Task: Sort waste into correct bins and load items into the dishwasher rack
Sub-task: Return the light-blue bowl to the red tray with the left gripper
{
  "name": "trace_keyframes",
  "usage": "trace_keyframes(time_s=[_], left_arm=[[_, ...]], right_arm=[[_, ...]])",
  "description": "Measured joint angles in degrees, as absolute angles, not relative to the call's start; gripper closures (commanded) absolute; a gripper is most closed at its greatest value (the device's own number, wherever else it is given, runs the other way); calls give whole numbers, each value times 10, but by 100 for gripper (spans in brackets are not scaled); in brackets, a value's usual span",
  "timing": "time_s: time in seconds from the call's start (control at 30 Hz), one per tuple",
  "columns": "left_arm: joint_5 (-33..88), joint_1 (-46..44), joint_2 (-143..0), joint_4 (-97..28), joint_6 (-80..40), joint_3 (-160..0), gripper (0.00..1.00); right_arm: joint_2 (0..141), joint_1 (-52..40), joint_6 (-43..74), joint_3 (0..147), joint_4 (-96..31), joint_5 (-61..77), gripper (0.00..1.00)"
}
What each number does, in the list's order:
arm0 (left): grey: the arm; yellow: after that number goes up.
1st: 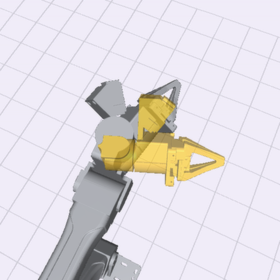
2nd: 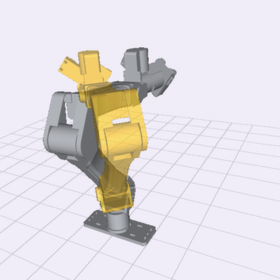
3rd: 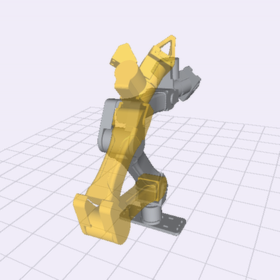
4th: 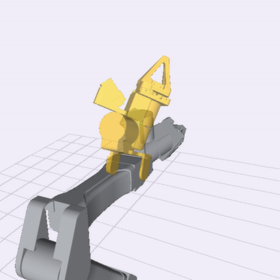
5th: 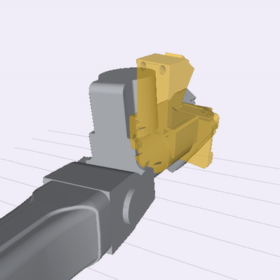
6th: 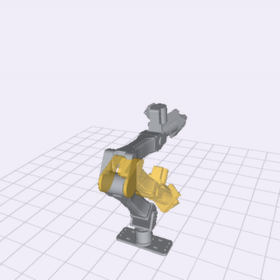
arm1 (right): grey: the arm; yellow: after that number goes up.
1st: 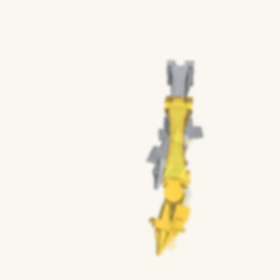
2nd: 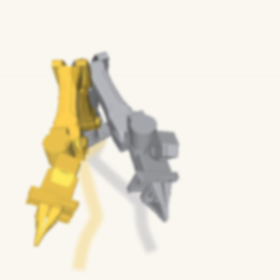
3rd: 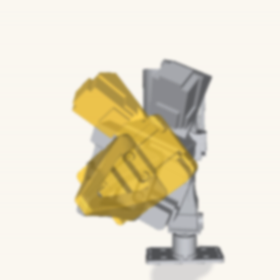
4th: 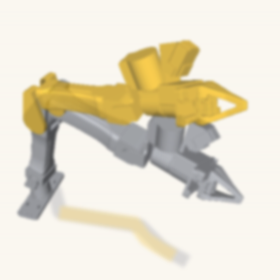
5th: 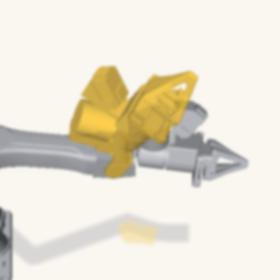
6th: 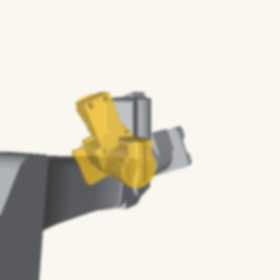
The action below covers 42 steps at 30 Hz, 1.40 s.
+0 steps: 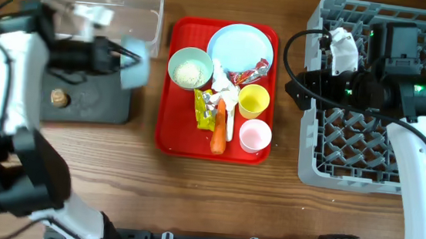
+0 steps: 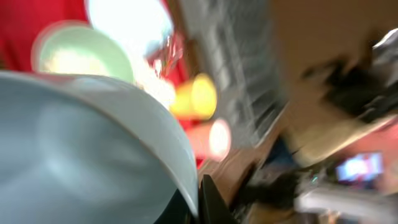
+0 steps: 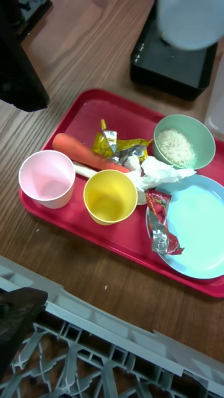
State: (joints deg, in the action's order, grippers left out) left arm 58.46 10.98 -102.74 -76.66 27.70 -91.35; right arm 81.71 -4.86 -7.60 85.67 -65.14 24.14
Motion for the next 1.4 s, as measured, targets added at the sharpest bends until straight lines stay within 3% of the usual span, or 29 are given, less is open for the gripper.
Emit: trace_keyframes(time_s=[0.23, 0.47, 0.93, 1.4], left_arm=[[276, -107, -1018, -709, 101, -900, 96], [105, -228, -1018, -685, -41, -842, 96], [40, -316, -1018, -543, -125, -746, 96], [37, -326, -1018, -514, -133, -686, 93]], right_arm=[[817, -49, -76, 857, -652, 241, 6], [818, -49, -76, 854, -653, 241, 5], [823, -49, -76, 851, -652, 239, 5], [823, -49, -76, 851, -652, 239, 5]])
